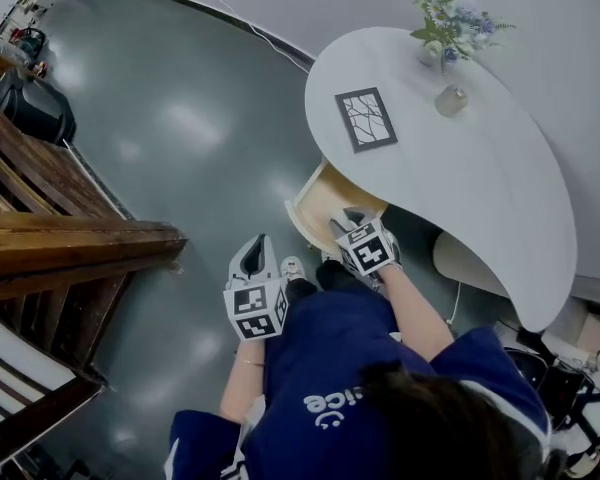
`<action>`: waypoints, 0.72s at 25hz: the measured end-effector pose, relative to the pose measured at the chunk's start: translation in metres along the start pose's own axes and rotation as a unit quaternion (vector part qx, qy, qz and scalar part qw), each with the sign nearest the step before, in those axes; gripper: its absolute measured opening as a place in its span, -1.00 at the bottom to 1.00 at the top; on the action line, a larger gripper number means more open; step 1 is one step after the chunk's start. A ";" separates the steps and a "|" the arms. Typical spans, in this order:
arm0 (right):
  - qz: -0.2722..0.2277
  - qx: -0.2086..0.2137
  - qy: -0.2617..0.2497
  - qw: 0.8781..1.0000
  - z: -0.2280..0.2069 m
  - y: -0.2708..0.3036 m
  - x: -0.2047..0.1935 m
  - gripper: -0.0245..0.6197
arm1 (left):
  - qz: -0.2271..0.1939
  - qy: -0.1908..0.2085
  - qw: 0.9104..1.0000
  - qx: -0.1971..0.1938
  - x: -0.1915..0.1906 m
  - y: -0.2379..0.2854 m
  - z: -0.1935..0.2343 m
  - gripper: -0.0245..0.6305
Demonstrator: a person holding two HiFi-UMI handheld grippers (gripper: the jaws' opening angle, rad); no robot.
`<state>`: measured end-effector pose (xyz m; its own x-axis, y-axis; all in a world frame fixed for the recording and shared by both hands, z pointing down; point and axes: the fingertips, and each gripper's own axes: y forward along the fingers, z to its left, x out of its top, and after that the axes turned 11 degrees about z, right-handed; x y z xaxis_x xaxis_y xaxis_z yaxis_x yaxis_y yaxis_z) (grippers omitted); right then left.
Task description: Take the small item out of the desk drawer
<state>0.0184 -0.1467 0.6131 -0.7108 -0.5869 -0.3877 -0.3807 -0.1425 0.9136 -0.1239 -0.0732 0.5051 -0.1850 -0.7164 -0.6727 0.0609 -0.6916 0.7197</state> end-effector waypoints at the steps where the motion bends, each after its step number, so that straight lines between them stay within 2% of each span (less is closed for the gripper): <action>1: -0.003 0.000 0.002 1.000 0.002 -0.002 0.000 -0.49 | -0.001 0.004 1.000 -0.004 0.001 0.001 -0.002 -0.92; 6: -0.029 -0.003 0.017 0.999 0.012 -0.018 0.003 -0.49 | -0.007 0.023 0.999 -0.026 0.013 0.009 -0.010 -0.92; 18: -0.098 -0.061 0.067 0.991 0.003 -0.068 0.012 -0.49 | -0.017 0.074 0.993 -0.085 0.031 0.021 -0.037 -0.92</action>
<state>0.0340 -0.1418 0.5463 -0.5423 -0.6380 -0.5467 -0.4236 -0.3543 0.8337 -0.0917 -0.1132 0.4930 -0.0441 -0.6892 -0.7232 0.2249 -0.7122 0.6650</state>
